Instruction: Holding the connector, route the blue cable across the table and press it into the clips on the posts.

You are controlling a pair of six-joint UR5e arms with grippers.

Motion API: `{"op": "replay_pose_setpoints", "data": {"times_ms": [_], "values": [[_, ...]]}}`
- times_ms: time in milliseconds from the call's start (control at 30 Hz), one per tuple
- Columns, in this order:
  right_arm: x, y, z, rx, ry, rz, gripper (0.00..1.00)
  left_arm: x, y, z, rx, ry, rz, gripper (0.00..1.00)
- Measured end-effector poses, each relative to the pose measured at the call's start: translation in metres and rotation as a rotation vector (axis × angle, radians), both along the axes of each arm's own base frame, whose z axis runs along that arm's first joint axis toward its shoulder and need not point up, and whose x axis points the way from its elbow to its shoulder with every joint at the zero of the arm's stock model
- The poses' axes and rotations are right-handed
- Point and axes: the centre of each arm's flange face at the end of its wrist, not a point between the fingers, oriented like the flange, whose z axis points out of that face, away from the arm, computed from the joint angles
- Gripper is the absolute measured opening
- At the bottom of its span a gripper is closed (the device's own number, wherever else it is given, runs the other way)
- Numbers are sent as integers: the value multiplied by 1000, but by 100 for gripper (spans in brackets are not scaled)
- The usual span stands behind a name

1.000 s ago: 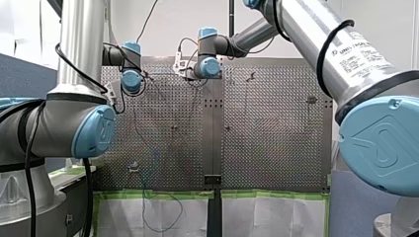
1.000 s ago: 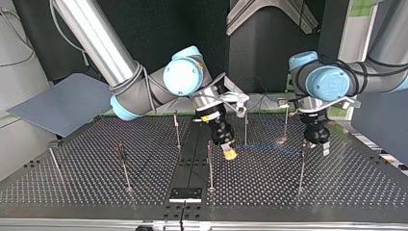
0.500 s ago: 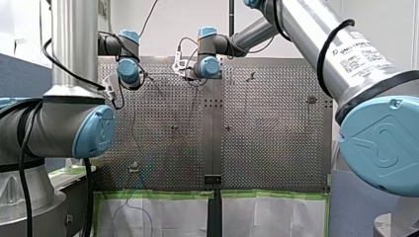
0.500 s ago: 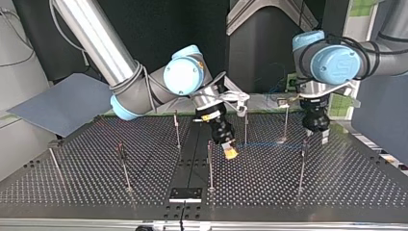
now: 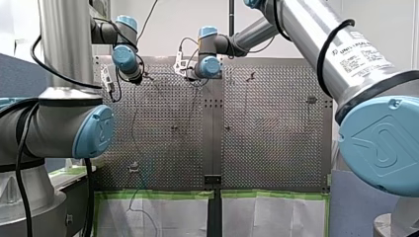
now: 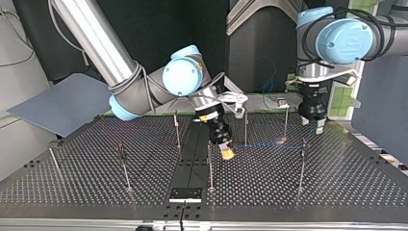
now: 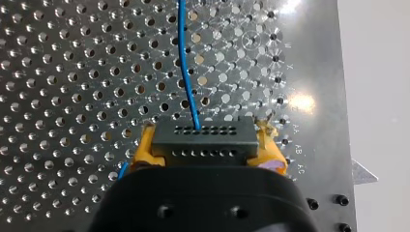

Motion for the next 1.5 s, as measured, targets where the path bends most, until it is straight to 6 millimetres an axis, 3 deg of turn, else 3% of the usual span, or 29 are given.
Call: {"op": "replay_pose_setpoints", "data": {"times_ms": [300,433,767,1267,1500], "values": [[-1,0,-1,5,4,-6,0,-19,-16,29,70,-62,-95,100],[-1,0,-1,6,4,-6,0,-18,-23,33,85,-88,-134,100],[-1,0,-1,6,4,-7,0,12,-38,29,97,-116,-178,100],[-2,-1,-1,6,4,-9,0,55,-42,4,113,-99,-156,100],[-2,-2,-1,6,4,-10,0,70,-48,14,112,-134,-152,100]]}}
